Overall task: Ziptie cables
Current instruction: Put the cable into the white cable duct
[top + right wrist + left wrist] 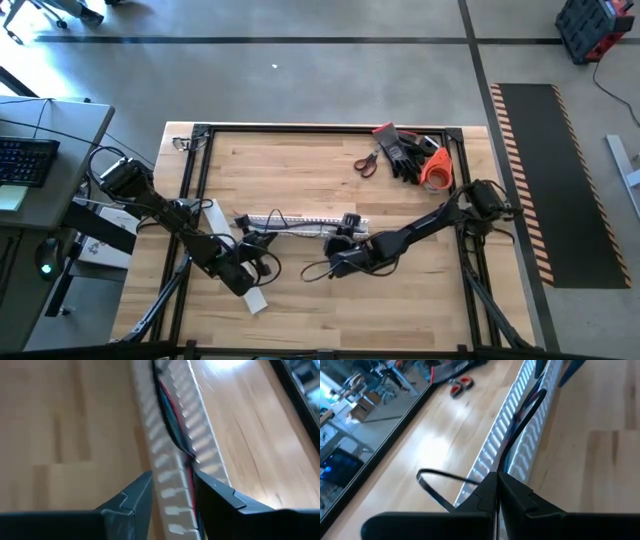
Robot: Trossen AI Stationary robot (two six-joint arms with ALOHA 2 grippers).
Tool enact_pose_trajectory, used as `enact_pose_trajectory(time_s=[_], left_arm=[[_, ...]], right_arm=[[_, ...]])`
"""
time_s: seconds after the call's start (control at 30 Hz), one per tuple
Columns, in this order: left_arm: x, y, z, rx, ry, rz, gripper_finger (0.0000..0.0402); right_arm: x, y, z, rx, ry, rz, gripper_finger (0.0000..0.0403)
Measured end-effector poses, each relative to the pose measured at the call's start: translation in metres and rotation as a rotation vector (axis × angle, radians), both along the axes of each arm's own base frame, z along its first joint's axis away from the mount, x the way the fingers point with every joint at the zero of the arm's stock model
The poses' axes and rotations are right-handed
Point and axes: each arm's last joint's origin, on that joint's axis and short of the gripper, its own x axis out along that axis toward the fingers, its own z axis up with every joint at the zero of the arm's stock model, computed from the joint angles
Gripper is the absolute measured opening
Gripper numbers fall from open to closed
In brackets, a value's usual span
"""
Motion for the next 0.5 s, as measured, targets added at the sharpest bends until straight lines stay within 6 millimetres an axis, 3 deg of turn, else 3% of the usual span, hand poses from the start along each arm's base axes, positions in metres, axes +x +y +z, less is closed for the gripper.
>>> enact_pose_trajectory(time_s=[0.3, 0.5], left_arm=[[-0.009, 0.007, -0.005, -0.027, 0.028, 0.072, 0.0], [-0.017, 0.013, -0.008, -0.071, 0.051, 0.138, 0.0]], right_arm=[[0.003, -0.019, -0.003, 0.063, 0.036, -0.057, 0.012], [0.001, -0.024, -0.007, 0.085, 0.065, -0.054, 0.007]])
